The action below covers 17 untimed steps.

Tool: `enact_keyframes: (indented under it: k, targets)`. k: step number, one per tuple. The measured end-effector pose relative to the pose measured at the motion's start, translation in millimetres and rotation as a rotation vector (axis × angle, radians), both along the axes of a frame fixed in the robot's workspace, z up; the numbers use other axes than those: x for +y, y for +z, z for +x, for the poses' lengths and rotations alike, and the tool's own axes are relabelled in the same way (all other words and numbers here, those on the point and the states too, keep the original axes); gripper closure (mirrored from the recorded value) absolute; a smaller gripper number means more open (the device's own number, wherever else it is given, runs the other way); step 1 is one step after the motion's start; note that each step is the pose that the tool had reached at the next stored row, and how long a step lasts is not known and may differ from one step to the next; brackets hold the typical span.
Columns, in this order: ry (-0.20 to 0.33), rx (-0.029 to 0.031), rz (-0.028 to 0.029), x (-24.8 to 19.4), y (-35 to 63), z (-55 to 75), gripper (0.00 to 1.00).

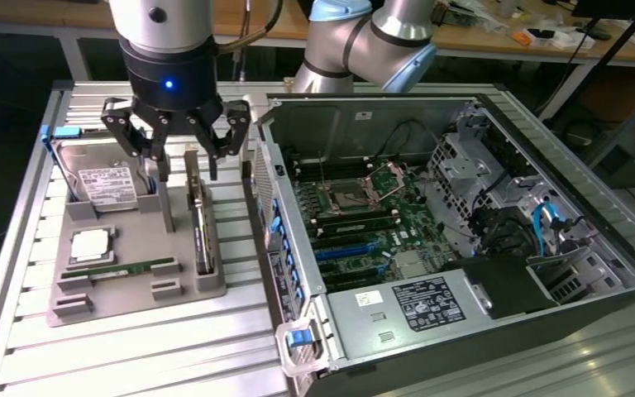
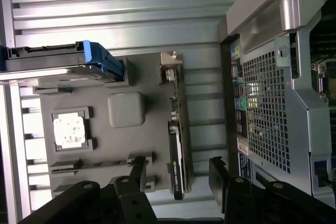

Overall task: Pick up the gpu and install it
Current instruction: 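Pick up the gpu and move the gpu toward the slot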

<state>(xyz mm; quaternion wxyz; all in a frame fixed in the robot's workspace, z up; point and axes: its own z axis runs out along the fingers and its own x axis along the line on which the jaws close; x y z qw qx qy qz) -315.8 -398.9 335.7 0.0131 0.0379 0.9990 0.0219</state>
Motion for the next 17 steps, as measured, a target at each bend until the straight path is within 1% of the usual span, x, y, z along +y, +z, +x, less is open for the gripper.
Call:
enact_keyframes:
  k: [17]
  targets:
    - [-0.003, 0.0003, -0.0001, 0.0, -31.0, 0.0, 0.4]
